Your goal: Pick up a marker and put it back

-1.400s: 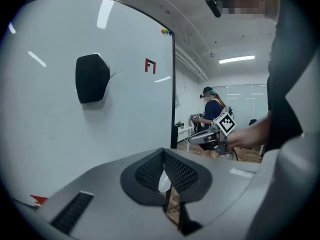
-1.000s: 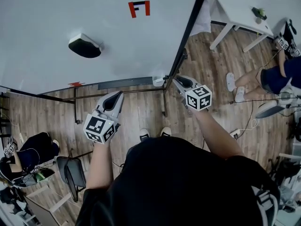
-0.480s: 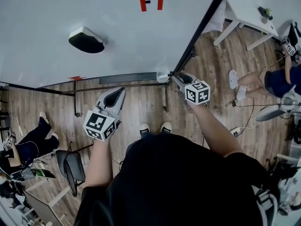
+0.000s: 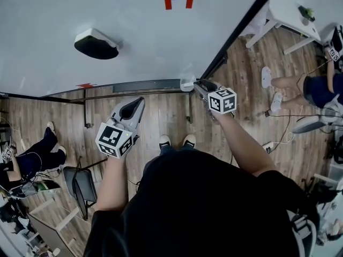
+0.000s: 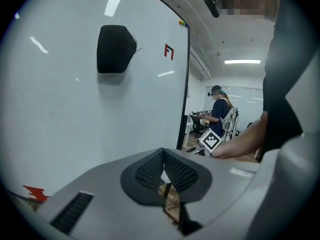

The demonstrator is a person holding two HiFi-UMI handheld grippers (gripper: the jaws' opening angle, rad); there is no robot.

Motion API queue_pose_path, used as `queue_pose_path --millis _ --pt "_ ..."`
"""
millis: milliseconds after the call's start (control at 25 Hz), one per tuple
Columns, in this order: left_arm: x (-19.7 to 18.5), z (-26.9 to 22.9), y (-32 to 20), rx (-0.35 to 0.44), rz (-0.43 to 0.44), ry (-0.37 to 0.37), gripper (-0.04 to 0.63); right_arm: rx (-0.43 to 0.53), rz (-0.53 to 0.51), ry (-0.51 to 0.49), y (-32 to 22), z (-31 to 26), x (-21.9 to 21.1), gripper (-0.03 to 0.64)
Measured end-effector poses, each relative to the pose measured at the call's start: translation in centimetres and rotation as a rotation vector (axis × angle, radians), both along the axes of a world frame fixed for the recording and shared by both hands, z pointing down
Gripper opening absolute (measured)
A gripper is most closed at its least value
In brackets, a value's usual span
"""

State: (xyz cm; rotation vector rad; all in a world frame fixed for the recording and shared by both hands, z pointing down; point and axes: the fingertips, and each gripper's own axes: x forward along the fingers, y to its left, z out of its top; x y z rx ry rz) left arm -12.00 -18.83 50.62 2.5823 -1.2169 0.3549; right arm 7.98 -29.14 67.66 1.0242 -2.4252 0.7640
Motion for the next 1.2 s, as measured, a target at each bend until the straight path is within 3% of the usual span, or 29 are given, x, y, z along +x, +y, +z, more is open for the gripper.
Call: queue_pose_path --millis 520,1200 --pt "-0.1 0.6 -0.1 -0.013 0.008 -0.002 0.011 0.022 0.007 0.031 -0.8 0.8 -0.7 0.085" --pt "-1.0 0.3 0.6 -0.004 0.012 -0.007 0.011 0.067 -0.013 0.044 -0.7 -0.7 -1.6 0.074"
